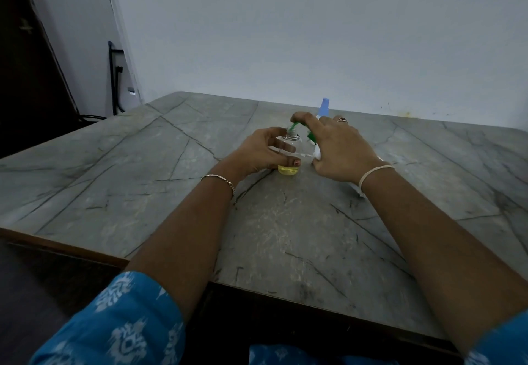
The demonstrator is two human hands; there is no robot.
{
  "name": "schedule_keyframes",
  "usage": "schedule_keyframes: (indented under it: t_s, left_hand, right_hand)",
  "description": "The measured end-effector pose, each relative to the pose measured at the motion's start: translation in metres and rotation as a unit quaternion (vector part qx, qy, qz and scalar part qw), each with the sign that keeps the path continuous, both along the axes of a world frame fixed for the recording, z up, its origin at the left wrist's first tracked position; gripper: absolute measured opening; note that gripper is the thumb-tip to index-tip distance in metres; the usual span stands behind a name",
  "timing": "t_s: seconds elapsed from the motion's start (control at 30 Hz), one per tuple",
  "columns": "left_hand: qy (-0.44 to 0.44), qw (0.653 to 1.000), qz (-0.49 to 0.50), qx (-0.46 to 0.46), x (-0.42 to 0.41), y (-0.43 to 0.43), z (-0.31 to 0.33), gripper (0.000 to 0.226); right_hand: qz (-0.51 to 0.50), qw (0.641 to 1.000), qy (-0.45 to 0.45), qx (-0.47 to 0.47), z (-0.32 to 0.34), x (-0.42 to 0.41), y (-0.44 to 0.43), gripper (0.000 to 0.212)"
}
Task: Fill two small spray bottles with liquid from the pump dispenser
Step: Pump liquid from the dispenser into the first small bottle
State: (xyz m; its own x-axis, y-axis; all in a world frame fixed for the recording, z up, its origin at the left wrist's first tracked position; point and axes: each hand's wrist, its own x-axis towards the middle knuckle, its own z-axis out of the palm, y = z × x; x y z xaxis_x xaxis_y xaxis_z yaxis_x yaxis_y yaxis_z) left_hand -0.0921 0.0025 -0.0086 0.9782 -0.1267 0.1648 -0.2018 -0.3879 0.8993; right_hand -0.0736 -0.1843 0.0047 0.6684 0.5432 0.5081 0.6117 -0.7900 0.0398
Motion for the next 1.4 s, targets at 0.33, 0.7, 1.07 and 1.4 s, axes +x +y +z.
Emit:
schedule_keyframes:
  t_s: [0.33,0.7,1.07,1.4]
  left_hand:
    - [0.009,1.0,-0.002,0.012,0.0006,-0.001,0.001,0.077]
    - [-0.012,1.0,0.002,0.021,0.0028,-0.0005,-0.0015,0.073]
    - [-0.047,0.998,0.005,0.046,0.0043,-0.0011,-0.003,0.07]
    - [-0.07,0.993,-0.001,0.091,0.0092,0.0011,-0.0064,0.079]
  right_hand:
    - [0.007,1.0,0.0,0.007,0.0014,0.0012,0.0021,0.073]
    - [-0.002,1.0,0.003,-0.003,0.0015,-0.0004,-0.0014,0.082]
    - [0.005,1.0,-0.001,0.011,0.0027,-0.0007,0.0024,0.07]
    - [-0.004,1.0,-0.002,-0.004,0.0003,-0.0001,-0.0003,0.083]
